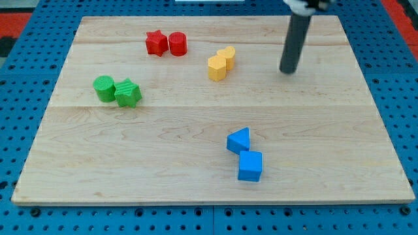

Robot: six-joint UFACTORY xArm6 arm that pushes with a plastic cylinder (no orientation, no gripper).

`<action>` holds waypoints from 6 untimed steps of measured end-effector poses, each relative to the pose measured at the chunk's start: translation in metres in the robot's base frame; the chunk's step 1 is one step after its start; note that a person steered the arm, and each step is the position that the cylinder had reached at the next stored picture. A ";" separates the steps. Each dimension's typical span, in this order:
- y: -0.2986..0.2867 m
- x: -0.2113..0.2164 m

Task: Move the blue triangle diagonal to top right of the blue cube

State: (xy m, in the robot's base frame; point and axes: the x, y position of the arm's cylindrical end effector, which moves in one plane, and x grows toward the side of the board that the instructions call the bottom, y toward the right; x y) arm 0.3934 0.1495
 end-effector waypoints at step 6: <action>-0.098 0.135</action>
